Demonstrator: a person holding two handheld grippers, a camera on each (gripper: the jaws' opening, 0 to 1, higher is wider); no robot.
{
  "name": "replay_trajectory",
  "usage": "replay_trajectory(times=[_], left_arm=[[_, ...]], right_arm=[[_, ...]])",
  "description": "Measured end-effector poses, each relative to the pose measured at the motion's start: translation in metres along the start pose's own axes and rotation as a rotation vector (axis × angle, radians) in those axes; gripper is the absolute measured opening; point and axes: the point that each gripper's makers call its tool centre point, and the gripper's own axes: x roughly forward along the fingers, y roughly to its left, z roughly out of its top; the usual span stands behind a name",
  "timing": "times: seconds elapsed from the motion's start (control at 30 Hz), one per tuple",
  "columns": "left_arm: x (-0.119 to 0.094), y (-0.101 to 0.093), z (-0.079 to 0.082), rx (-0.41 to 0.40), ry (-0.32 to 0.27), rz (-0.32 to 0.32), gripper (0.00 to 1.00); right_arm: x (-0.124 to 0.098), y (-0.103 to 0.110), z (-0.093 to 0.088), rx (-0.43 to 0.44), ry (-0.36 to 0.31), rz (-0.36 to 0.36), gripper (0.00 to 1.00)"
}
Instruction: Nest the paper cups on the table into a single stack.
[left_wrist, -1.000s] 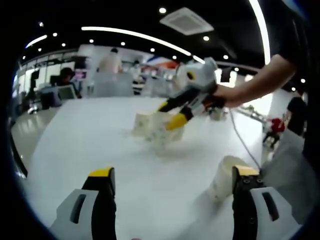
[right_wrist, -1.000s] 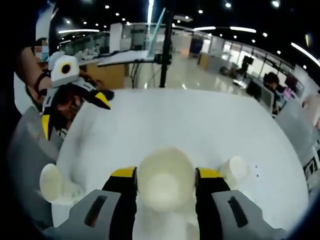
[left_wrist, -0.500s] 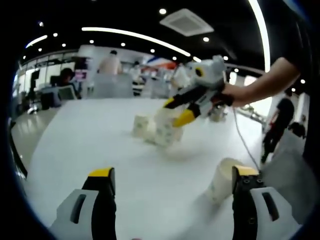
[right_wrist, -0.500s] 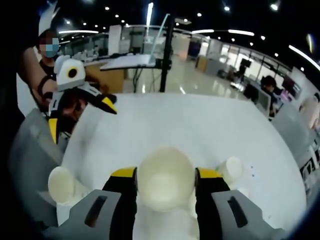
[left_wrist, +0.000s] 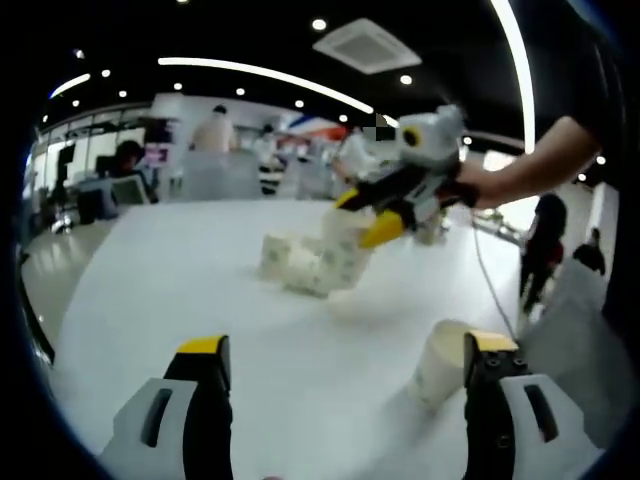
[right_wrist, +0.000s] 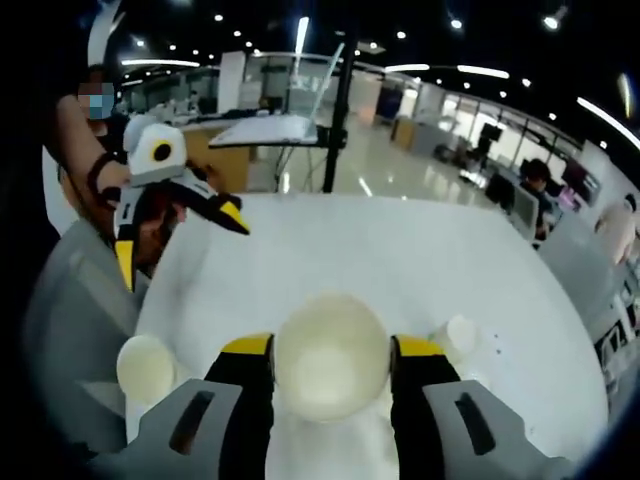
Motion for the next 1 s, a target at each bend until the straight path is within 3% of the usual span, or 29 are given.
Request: replay_trajectory(times=[0.43,1.0], left_arm=[[-0.001,-0.003,0.003,-0.002,-0.003,-0.006,0.95],[-0.006,-0.003,0.004,0.009,-0.001,-0.008,0.95]], right_arm=[[-0.022,0.009,0.014,0.003,-0.035,-0.019,0.43],[-0.045,0.035,0.035,-0.039,-0.073,-0.012,0.42]])
